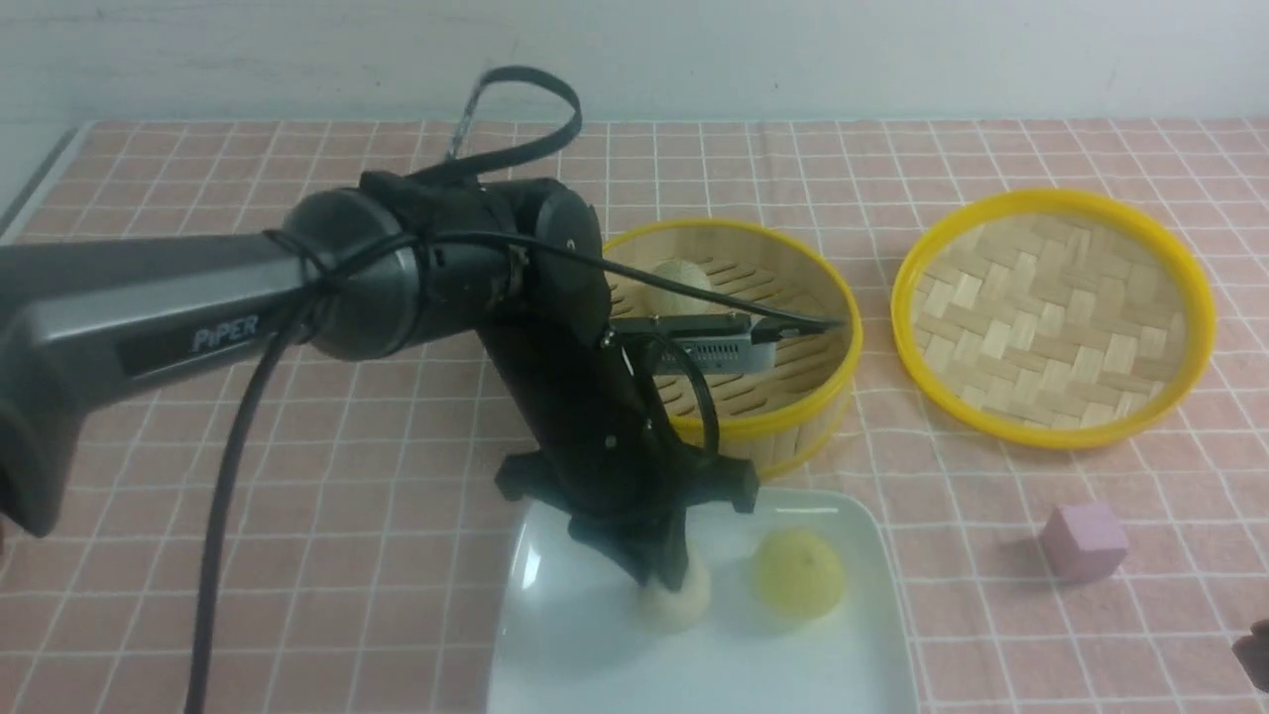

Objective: Put the steamed buns into the plate on the pink tablecloth.
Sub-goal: 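Carry the bun from the bamboo steamer to the plate with the left gripper, then reach into the bamboo steamer and grasp a bun with the left gripper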

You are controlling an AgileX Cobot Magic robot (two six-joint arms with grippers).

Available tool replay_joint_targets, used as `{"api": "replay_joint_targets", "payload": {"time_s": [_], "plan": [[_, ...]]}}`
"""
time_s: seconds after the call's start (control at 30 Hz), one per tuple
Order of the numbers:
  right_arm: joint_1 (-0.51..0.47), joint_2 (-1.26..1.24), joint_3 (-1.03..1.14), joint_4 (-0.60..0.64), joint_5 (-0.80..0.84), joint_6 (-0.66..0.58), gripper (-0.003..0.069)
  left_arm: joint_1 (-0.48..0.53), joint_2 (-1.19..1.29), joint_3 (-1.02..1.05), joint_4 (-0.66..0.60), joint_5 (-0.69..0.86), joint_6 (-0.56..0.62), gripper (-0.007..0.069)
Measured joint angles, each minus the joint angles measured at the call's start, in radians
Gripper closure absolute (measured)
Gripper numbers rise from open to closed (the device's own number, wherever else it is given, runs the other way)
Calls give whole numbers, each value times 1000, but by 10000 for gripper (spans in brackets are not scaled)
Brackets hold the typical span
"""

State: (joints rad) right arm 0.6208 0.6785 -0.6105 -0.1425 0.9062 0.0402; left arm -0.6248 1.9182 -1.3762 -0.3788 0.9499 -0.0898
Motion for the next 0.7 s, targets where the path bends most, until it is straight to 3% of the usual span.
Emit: {"api": "replay_joint_targets", "payload": {"time_s": [0.03, 0.27, 0.4, 0.53, 0.67, 0.7], "plan": [[0, 0, 0, 0, 0, 0, 607, 0, 1, 0, 0, 0, 0, 484], [0, 0, 0, 0, 0, 0, 598, 0, 2, -53, -5, 41, 1, 210], [0, 0, 0, 0, -1, 0, 596, 0, 2, -185, 50, 77, -3, 166], [0, 0, 0, 0, -1, 0, 589, 0, 18, -333, 148, 73, -104, 281], [0, 0, 0, 0, -1, 0, 583, 4, 114, -525, 334, 129, -182, 561], [0, 0, 0, 0, -1, 0, 582, 5, 120, -547, 341, 134, -184, 568]]}}
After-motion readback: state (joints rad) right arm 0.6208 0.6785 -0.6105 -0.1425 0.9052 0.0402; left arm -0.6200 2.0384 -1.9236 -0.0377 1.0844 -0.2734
